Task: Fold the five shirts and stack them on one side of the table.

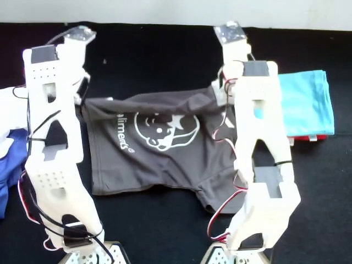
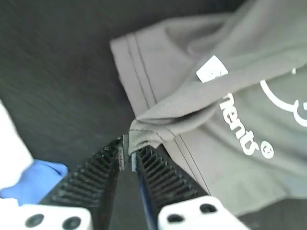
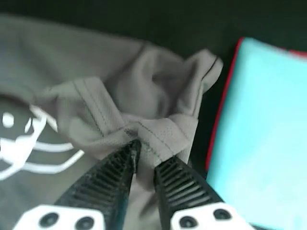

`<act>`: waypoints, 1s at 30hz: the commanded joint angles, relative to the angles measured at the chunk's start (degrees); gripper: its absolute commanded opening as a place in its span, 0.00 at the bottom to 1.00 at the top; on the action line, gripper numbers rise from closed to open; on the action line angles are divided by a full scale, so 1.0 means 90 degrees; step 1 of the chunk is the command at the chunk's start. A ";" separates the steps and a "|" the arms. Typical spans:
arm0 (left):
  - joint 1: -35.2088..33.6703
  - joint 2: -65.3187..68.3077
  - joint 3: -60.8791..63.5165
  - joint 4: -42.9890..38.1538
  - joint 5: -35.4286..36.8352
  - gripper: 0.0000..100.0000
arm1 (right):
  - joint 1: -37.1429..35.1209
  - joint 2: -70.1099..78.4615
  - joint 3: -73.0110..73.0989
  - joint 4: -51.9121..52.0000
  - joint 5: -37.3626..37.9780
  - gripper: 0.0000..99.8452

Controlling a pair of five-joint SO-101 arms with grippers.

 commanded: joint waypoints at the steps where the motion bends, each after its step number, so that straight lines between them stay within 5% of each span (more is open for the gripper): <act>1: 0.0073 -0.0034 -0.0249 0.0547 -0.0059 0.01 | 0.0044 -0.0073 -0.0317 0.0611 -0.0020 0.01; 9: -0.0054 -0.0650 0.0347 0.0967 -0.0244 0.01 | 0.0083 -0.1128 0.0493 0.1597 -0.0059 0.01; 16: -0.0103 -0.2134 0.3160 0.0908 -0.0850 0.01 | 0.0425 -0.3463 0.4205 0.0308 0.0000 0.01; 30: 0.0190 -0.4088 0.7028 -0.0654 -0.0928 0.01 | 0.1431 -0.6354 0.7184 0.0073 0.1358 0.01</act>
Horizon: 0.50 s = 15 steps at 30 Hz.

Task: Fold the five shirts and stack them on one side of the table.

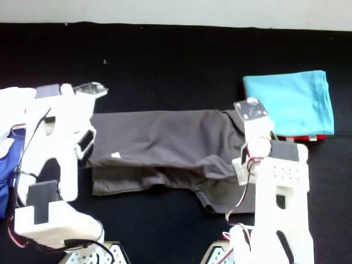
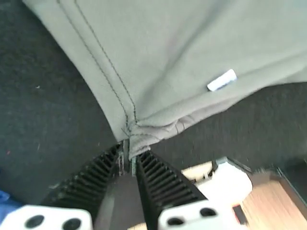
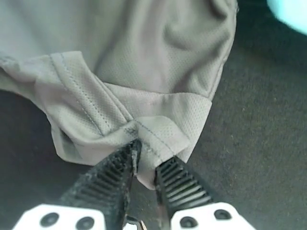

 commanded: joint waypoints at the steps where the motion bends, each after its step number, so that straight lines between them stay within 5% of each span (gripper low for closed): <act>1: 0.0308 -0.0396 0.0747 -0.0391 -0.0039 0.01 | 0.0327 -0.0347 0.0200 -0.0063 0.0361 0.01; 15: 0.0796 -0.1148 0.1548 -0.0352 -0.0059 0.01 | 0.0894 -0.0376 0.0484 -0.0454 0.0645 0.01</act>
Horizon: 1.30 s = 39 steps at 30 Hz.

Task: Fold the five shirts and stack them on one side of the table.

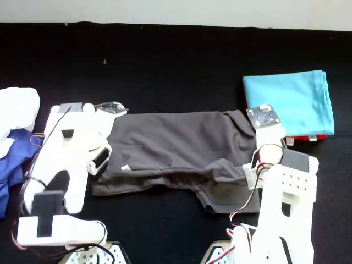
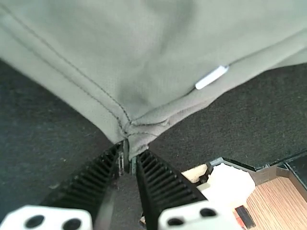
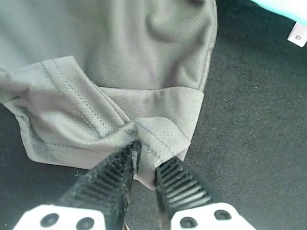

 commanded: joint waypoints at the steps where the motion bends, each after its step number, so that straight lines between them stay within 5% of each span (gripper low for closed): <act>1: 0.0063 -0.0562 0.0112 0.0176 -0.0176 0.01 | 0.0083 -0.0122 0.0093 -0.0044 0.0098 0.01; 13: 0.0024 -0.0659 0.0972 -0.0537 -0.0342 0.01 | 0.0024 -0.0181 0.0894 -0.0044 0.0635 0.01; 18: 0.0005 -0.0718 0.0913 -0.0322 -0.0352 0.15 | -0.0464 -0.0181 0.0620 0.0591 0.0596 0.17; 28: -0.0503 -0.0689 -0.2271 0.1241 -0.0352 0.17 | -0.1197 -0.0181 -0.2496 0.1998 -0.0449 0.22; 33: -0.0659 -0.0640 -0.3590 0.1211 -0.0303 0.11 | -0.1187 -0.0112 -0.3414 0.1001 -0.1045 0.21; 35: -0.0484 -0.0620 -0.3521 0.0801 -0.0049 0.00 | -0.1314 -0.0044 -0.3267 0.0298 -0.1114 0.11; 37: -0.0278 -0.0386 -0.3336 0.0342 0.0244 0.02 | -0.1441 0.0220 -0.2955 -0.0386 -0.1114 0.00; 39: 0.0005 0.0024 -0.3238 -0.0078 0.0459 0.01 | -0.1538 0.0689 -0.2711 -0.0943 -0.1114 0.03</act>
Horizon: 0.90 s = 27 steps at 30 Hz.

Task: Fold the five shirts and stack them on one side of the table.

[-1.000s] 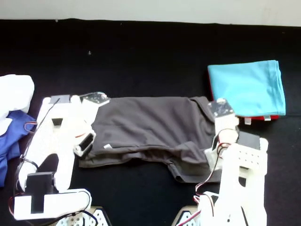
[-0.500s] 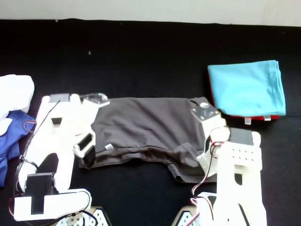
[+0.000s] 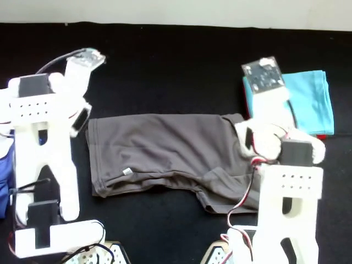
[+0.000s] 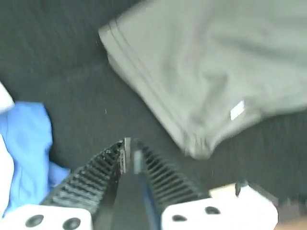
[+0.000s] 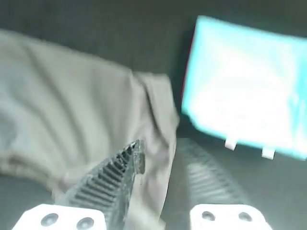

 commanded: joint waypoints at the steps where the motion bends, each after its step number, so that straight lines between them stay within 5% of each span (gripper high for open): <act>1: 0.0484 0.0581 -0.0024 -0.0703 0.0469 0.01 | -0.0161 0.0689 0.0220 -0.1079 -0.0078 0.02; 11: 0.0864 0.4117 -0.1538 -0.1338 0.1153 0.01 | -0.0220 0.3678 0.0249 -0.3101 -0.0088 0.01; 27: -0.0806 0.8786 -0.8620 0.0840 0.0371 0.01 | -0.0259 0.7028 -0.3297 -0.2808 -0.0088 0.01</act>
